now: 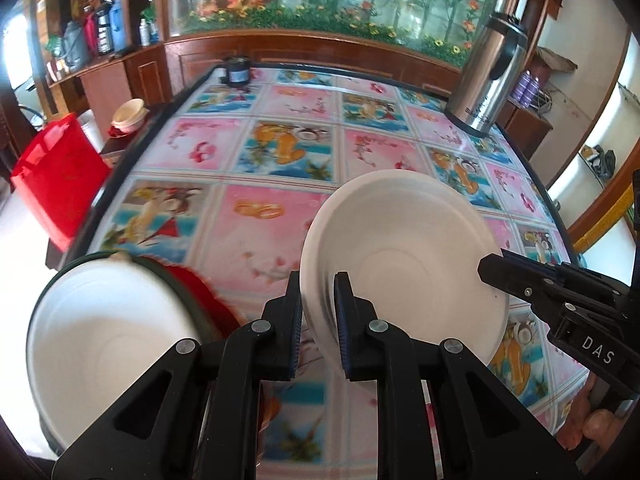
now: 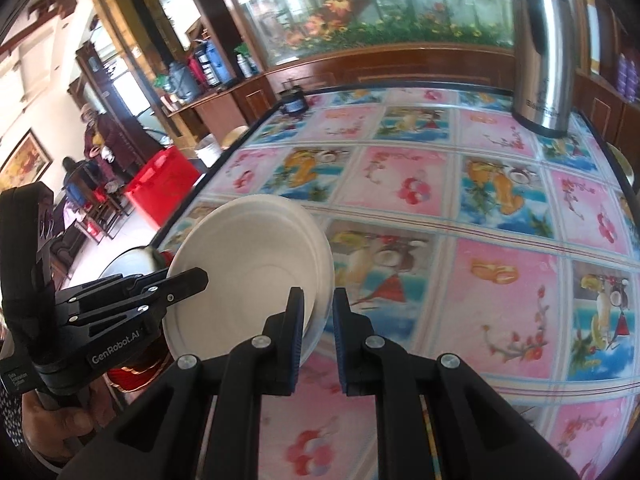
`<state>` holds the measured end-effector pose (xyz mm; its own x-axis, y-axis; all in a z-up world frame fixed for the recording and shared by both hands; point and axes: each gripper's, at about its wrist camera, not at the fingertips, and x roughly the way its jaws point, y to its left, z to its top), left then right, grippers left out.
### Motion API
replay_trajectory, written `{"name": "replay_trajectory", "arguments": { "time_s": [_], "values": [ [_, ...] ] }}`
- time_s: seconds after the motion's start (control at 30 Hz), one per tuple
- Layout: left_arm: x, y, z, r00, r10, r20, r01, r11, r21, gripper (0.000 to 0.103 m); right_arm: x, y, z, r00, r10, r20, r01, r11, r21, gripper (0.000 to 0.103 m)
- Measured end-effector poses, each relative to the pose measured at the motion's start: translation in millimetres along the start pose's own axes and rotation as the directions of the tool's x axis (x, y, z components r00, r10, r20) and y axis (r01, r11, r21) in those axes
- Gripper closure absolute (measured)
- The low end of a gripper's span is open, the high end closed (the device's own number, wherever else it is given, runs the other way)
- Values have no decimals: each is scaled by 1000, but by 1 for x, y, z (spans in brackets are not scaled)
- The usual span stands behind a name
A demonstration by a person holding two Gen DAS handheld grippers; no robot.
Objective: Organize plates and bowls
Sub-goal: 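Lift the white bowl with the left gripper and carry it over the stack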
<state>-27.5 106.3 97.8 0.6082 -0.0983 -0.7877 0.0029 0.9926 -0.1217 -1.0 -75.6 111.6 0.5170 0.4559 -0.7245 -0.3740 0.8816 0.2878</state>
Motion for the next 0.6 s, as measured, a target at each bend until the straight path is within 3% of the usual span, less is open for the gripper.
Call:
{"name": "replay_trajectory", "arguments": {
  "time_s": [0.6],
  "values": [
    [-67,90,-37,995,76,61,-70,993,-98,88,13,101,-6,994,105,-19,-106,985,-133,87]
  ]
}}
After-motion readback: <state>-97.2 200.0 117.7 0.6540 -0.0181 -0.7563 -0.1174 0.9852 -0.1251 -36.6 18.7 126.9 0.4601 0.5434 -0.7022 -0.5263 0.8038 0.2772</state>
